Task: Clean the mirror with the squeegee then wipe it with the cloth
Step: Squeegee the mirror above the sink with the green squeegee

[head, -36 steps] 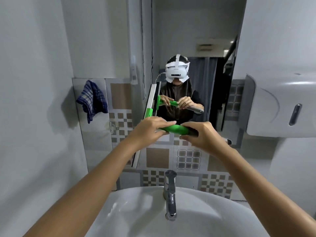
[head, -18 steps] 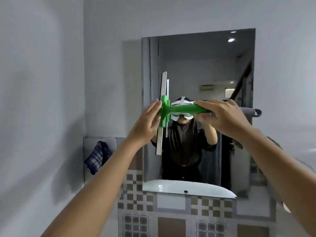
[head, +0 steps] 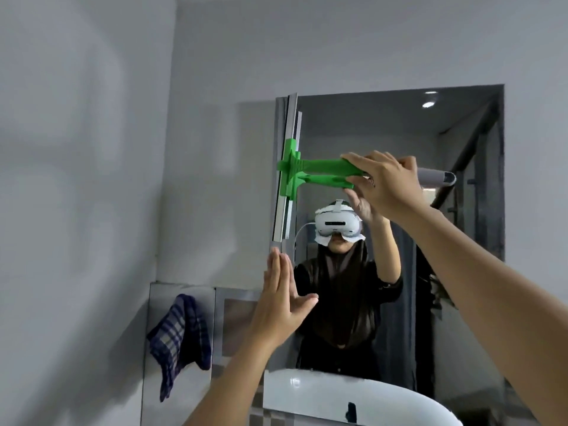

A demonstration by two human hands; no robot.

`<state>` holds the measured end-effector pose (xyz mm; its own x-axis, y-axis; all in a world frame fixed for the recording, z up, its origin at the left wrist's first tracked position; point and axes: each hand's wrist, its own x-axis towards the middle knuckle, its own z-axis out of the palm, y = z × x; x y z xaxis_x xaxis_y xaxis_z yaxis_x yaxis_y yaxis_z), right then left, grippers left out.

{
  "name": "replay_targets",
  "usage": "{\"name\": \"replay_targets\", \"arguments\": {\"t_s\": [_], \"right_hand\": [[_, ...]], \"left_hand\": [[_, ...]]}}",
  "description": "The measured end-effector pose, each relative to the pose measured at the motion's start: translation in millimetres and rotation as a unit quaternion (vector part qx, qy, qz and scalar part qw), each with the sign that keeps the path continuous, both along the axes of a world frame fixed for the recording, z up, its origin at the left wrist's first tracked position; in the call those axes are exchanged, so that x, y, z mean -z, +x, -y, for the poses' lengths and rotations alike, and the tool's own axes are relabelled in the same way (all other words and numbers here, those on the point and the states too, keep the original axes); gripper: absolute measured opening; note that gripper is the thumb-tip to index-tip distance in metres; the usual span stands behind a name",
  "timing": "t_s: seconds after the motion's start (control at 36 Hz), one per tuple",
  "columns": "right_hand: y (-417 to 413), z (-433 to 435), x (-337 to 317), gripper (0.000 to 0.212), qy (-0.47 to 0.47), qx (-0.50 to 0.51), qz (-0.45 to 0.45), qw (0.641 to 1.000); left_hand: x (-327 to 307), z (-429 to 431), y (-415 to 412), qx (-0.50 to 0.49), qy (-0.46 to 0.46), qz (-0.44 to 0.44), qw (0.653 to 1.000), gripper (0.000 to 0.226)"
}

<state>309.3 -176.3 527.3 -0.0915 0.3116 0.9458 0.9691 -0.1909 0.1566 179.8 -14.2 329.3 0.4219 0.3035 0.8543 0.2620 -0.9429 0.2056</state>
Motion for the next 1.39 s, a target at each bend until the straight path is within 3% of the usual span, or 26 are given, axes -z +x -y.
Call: {"name": "replay_targets", "arguments": {"t_s": [0.42, 1.08, 1.39], "right_hand": [[-6, -40, -18, 0.037, 0.003, -0.035, -0.027, 0.999], [2, -28, -34, 0.040, -0.044, 0.010, 0.001, 0.999], [21, 9, -31, 0.038, -0.068, 0.030, -0.031, 0.997]], "left_hand": [[3, -7, 4, -0.008, 0.007, -0.013, 1.000, 0.102], [3, -8, 5, -0.031, 0.018, -0.023, 0.999, 0.104], [2, -7, 4, -0.022, 0.003, -0.023, 0.999, 0.104]]}}
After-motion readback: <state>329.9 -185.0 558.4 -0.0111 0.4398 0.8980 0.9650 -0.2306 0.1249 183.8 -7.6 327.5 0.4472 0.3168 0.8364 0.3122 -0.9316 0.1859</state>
